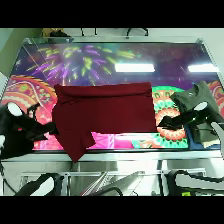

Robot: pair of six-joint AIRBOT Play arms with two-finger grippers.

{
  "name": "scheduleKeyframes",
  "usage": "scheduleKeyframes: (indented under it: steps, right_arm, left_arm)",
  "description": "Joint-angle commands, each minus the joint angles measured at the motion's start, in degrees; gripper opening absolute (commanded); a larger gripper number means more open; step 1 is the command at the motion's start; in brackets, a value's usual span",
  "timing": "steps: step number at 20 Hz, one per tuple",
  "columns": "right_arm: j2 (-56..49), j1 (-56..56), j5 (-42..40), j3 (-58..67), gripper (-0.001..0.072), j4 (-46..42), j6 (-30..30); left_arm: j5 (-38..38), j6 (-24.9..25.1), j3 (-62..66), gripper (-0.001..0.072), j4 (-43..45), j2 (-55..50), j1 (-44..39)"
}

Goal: Fold the shirts.

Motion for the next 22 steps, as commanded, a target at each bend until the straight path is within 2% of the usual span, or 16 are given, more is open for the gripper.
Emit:
scheduleKeyframes:
  steps: [1,4,6,8,11,12,13,14,16,17,18,20,22]
  right_arm:
    - [-1.7,0.6,-2.9,-1.9,0.0423,7.2,-4.8]
    - [-3.4,3.8,-4.3,-1.9,0.0422,8.4,-5.5]
    - [-3.4,6.3,-5.6,-1.9,0.0337,8.7,-6.2]
    - [-3.4,7.9,-6.4,-1.9,0.0337,9.0,-6.5]
    - [-3.4,8.2,-6.4,-1.8,0.0337,8.9,-6.5]
    - [-3.4,8.1,-6.4,-1.8,0.0337,8.9,-6.5]
    - [-3.3,8.1,-6.4,-1.8,0.0337,8.9,-6.5]
    - [-3.3,8.1,-6.4,-1.8,0.0337,8.9,-6.5]
    - [-3.2,8.0,-5.9,-1.8,0.0336,8.8,-6.5]
    - [-3.0,7.7,-5.3,-1.6,0.029,8.4,-6.5]
    - [-2.7,7.2,-4.3,-1.3,0.0196,8.0,-6.5]
    - [-1.6,5.9,-2.7,-1.0,0.0078,7.2,-6.4]
    - [-0.5,3.9,-0.9,-1.0,0.0048,7.2,-6.0]
  left_arm:
    - [5.5,0.2,-10.3,0.064,-0.6,5.7,0.0]
    - [10.6,1.1,-14.7,0.064,-5.5,5.9,0.0]
    - [14.8,3.7,-16.8,0.064,-12.0,3.9,-0.6]
    - [17.5,7.1,-17.3,0.0639,-18.3,0.2,-2.4]
    - [16.7,8.6,-14.6,0.0638,-19.4,-5.9,-4.9]
    - [16.2,8.6,-13.6,0.056,-19.3,-7.2,-5.2]
    - [15.8,8.6,-12.5,0.0371,-19.0,-8.2,-5.2]
    - [15.4,8.5,-11.7,0.0251,-19.0,-8.8,-5.1]
    - [14.6,8.6,-10.1,0.0076,-18.9,-8.5,-5.1]
    - [14.3,8.7,-9.5,0.0015,-18.8,-7.6,-5.1]
    - [14.1,8.7,-8.9,0.0015,-17.7,-6.3,-5.1]
    - [11.5,8.2,-7.4,0.0015,-13.2,-2.7,-5.1]
    - [7.6,6.1,-6.3,0.0015,-6.9,2.3,-5.0]
